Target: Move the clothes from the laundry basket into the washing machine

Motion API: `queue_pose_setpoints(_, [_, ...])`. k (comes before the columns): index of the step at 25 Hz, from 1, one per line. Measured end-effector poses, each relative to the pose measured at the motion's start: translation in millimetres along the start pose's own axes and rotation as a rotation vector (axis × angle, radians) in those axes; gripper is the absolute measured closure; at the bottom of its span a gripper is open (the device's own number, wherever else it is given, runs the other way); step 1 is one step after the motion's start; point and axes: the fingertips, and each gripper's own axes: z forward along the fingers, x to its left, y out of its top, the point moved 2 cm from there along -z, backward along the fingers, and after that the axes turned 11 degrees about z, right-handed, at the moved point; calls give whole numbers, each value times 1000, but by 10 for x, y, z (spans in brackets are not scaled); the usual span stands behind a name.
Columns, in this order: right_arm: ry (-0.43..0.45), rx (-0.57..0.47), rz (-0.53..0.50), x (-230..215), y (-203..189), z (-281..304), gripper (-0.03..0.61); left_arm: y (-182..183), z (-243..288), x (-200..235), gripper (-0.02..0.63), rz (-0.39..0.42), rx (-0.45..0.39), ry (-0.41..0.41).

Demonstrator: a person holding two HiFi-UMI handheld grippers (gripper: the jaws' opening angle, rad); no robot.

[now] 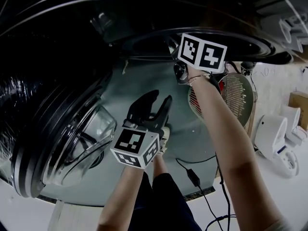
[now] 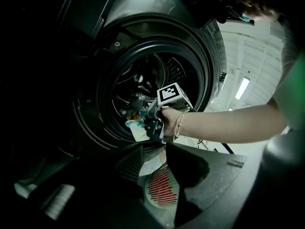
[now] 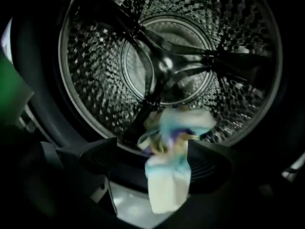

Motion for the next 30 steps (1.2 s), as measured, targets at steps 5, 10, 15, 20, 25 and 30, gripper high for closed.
queue_pose_setpoints(5, [-71, 125, -65, -257, -533, -144, 106, -23, -13, 10, 454, 0, 7, 0])
queue_pose_setpoints(10, [-178, 202, -205, -462, -762, -124, 260, -52, 2, 25, 454, 3, 12, -3])
queue_pose_setpoints(15, [-113, 124, -116, -316, -413, -124, 529, -33, -26, 48, 456, 3, 5, 5])
queue_pose_setpoints(20, [-7, -61, -118, -37, 100, -158, 523, -2, -48, 24, 455, 11, 3, 0])
queue_pose_setpoints(25, [260, -144, -87, 387, 319, -138, 216, 101, -58, -20, 456, 42, -16, -1])
queue_pose_setpoints(30, [265, -117, -126, 419, 193, -159, 100, 160, -30, -73, 455, 51, -28, -12])
